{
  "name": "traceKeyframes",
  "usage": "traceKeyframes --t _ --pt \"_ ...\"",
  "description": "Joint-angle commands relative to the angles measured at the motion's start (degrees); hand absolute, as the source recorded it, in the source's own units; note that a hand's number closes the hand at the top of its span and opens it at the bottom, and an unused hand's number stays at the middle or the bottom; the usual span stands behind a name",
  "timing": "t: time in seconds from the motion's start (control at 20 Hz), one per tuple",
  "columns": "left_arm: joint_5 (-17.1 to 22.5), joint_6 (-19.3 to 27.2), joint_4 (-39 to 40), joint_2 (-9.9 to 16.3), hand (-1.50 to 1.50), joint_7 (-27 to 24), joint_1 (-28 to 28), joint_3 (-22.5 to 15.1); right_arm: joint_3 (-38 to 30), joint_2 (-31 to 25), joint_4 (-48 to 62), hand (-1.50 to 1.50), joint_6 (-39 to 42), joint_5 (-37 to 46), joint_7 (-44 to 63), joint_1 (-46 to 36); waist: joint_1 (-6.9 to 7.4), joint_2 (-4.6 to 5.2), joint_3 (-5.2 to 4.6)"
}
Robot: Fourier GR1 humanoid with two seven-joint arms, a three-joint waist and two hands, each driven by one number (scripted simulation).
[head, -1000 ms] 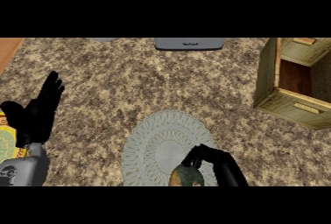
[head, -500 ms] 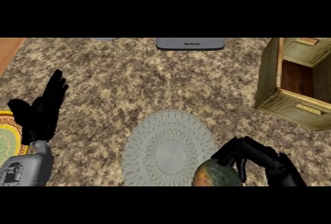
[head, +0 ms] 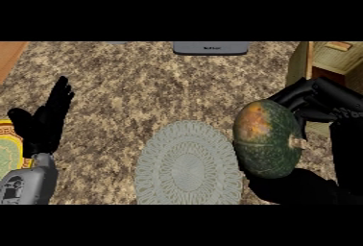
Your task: Pick the squash from the placemat and place it in the basket
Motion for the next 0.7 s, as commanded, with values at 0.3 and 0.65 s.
traceKeyframes --t 0.3,0.65 --pt "0.0 0.2 0.9 -0.6 0.0 0.6 -1.3 0.3 -15.4 -9.9 17.4 1.5 4.2 -3.0 1.8 -19.8 -0.14 0.05 0.04" --pt "0.0 0.0 -5.2 0.1 0.0 4.8 0.1 0.0 -20.2 -15.9 33.6 1.5 5.1 -5.9 -7.2 -24.5 0.3 0.0 0.08"
